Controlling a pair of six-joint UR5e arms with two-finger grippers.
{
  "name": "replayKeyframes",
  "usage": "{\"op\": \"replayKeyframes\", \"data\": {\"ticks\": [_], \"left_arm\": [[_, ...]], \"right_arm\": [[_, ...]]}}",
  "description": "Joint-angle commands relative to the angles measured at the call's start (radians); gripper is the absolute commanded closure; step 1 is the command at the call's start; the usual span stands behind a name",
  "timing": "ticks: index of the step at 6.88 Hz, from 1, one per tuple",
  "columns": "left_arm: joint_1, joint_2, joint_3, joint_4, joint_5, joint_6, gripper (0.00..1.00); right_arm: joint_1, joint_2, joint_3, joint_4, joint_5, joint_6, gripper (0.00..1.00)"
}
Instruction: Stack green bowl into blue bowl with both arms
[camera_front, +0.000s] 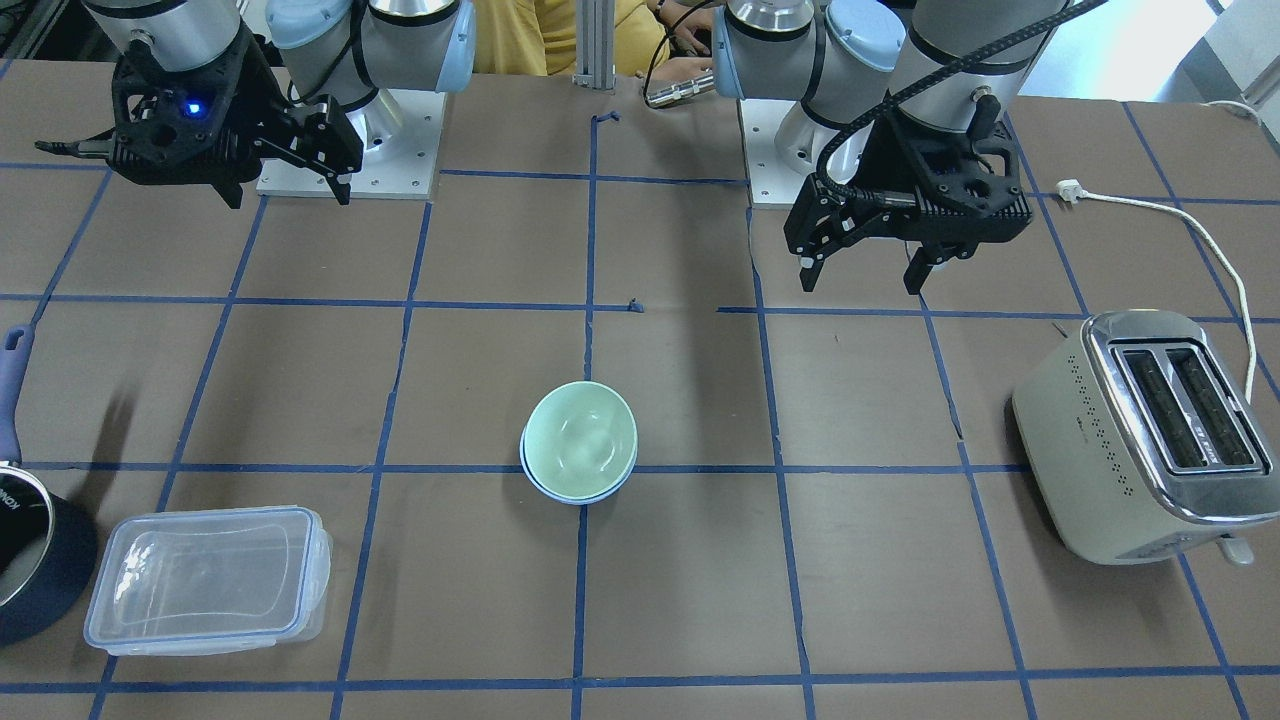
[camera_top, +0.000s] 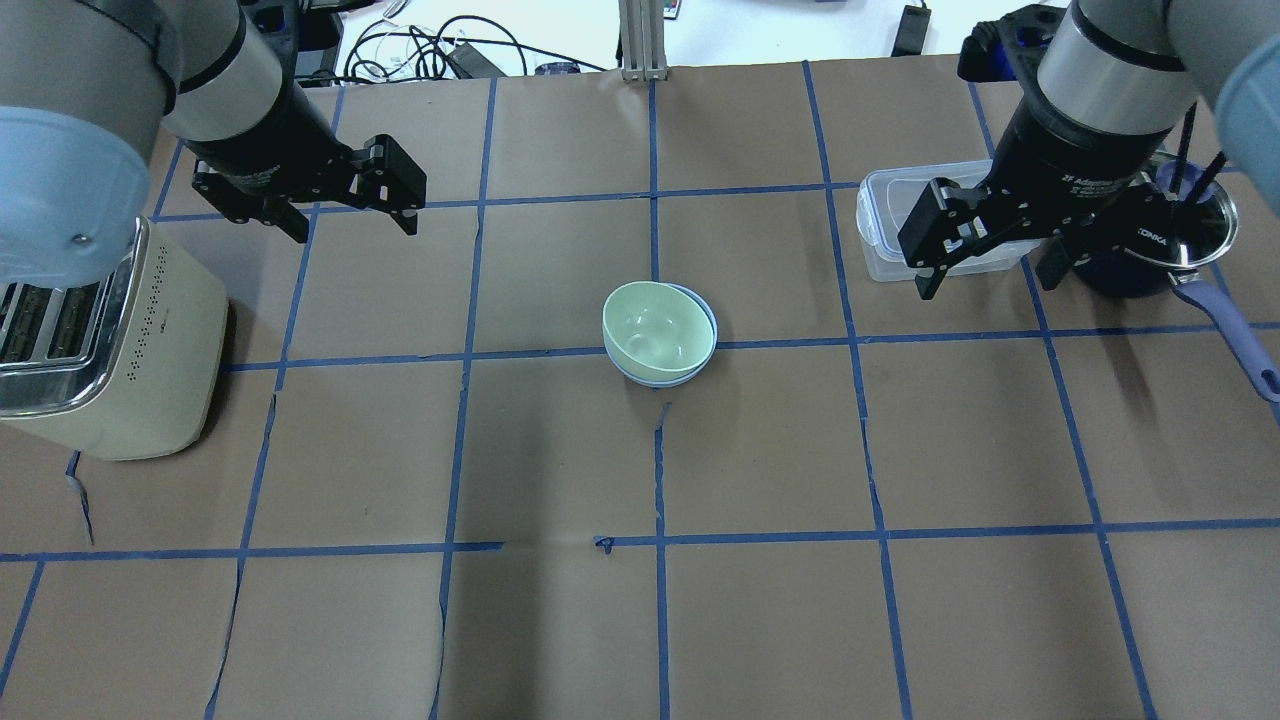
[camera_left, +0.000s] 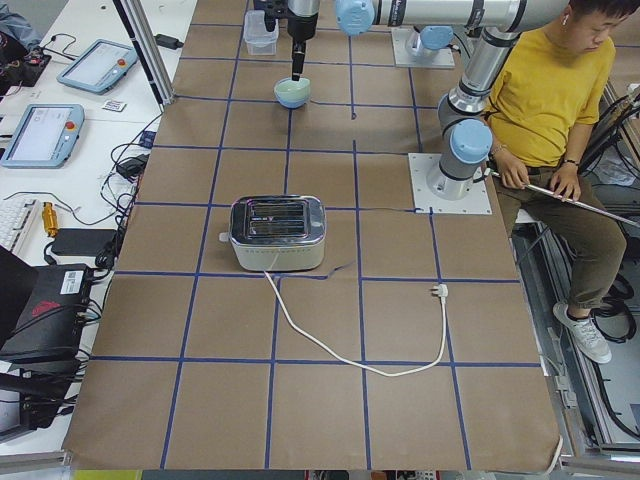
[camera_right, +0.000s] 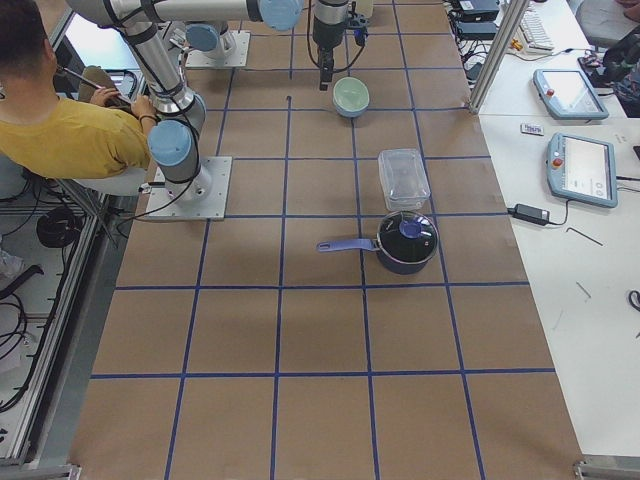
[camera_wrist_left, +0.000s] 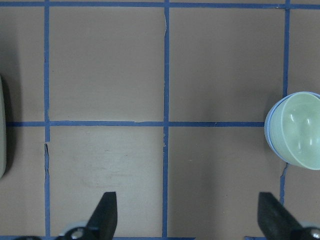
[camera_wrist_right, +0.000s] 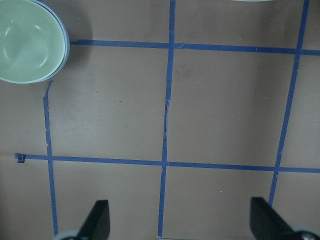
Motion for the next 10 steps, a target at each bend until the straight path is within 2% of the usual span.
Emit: {"op": "replayKeyframes", "data": {"ticks": [1, 8, 10], "left_arm": [[0.000, 0.000, 0.000, 0.000, 0.000, 0.000, 0.00], [0.000, 0.000, -0.001, 0.000, 0.001, 0.000, 0.00], [0.000, -0.002, -0.001, 0.000, 0.000, 0.000, 0.00]], "right_arm": [[-0.002, 0.000, -0.003, 0.000, 0.011, 0.001, 0.00], [-0.001, 0.000, -0.013, -0.019, 0.014, -0.015, 0.00], [0.001, -0.005, -0.016, -0.026, 0.081, 0.001, 0.00]]}}
